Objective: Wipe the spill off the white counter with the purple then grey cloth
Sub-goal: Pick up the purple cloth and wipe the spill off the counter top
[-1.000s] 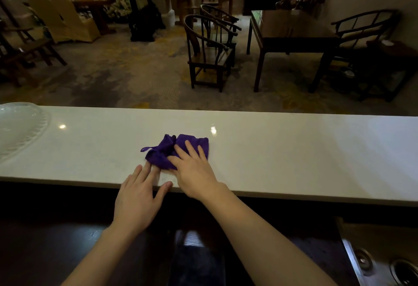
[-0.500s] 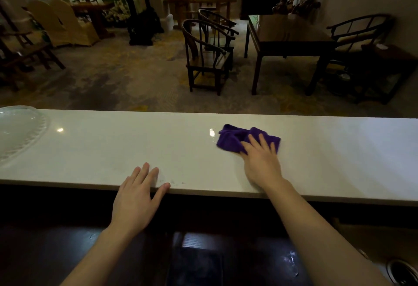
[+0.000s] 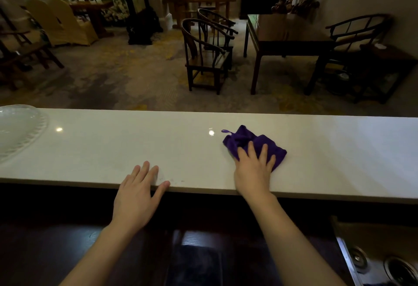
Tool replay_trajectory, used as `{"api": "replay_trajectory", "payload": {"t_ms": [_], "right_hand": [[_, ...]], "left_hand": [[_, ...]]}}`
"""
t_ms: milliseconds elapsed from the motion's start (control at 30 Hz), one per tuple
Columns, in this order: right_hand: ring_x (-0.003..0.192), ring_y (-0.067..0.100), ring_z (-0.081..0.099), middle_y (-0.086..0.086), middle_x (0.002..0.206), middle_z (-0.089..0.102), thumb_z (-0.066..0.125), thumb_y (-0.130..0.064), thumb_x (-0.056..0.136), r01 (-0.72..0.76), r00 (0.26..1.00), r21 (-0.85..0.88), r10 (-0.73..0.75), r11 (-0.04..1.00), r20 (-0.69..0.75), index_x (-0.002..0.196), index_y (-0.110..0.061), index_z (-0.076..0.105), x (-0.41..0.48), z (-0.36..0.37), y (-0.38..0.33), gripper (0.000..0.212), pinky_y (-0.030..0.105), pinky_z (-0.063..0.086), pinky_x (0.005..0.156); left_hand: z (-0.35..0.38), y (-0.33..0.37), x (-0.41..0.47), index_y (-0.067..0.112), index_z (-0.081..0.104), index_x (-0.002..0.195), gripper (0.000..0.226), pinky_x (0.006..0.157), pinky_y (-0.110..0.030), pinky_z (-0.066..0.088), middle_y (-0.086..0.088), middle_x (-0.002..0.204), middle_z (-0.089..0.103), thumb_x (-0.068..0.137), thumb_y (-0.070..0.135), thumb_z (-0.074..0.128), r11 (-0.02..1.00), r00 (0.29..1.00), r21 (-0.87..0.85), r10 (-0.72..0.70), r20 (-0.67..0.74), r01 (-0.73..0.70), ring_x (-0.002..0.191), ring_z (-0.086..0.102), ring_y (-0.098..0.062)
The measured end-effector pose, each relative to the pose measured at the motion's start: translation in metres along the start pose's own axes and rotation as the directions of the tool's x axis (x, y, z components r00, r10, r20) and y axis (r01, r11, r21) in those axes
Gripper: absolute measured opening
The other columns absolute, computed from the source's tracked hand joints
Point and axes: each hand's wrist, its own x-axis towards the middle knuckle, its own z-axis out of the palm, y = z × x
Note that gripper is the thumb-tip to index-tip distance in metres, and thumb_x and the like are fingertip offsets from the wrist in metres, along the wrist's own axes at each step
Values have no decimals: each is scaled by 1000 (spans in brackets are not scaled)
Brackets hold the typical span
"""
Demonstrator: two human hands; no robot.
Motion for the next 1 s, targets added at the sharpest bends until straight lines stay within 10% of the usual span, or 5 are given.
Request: {"api": "replay_trajectory", "payload": {"t_ms": [600, 1000], "right_hand": [[156, 36, 3, 5, 167, 27, 46, -25, 103, 416, 894, 247, -444, 875, 66, 146, -23, 44, -66, 25, -116, 42, 59, -2, 124], [108, 15, 64, -1, 117, 71, 44, -24, 105, 130, 925, 817, -365, 561, 104, 130, -27, 60, -66, -22, -86, 29, 29, 49, 94]], "left_hand": [[-1, 1, 1, 26, 24, 154, 64, 119, -43, 25, -2, 164, 25, 97, 53, 36, 998, 998, -5, 65, 20, -65, 151, 20, -25], [0, 3, 3, 13, 56, 126, 46, 105, -49, 35, -10, 133, 56, 94, 45, 50, 997, 997, -30, 64, -39, -65, 128, 43, -34]]}}
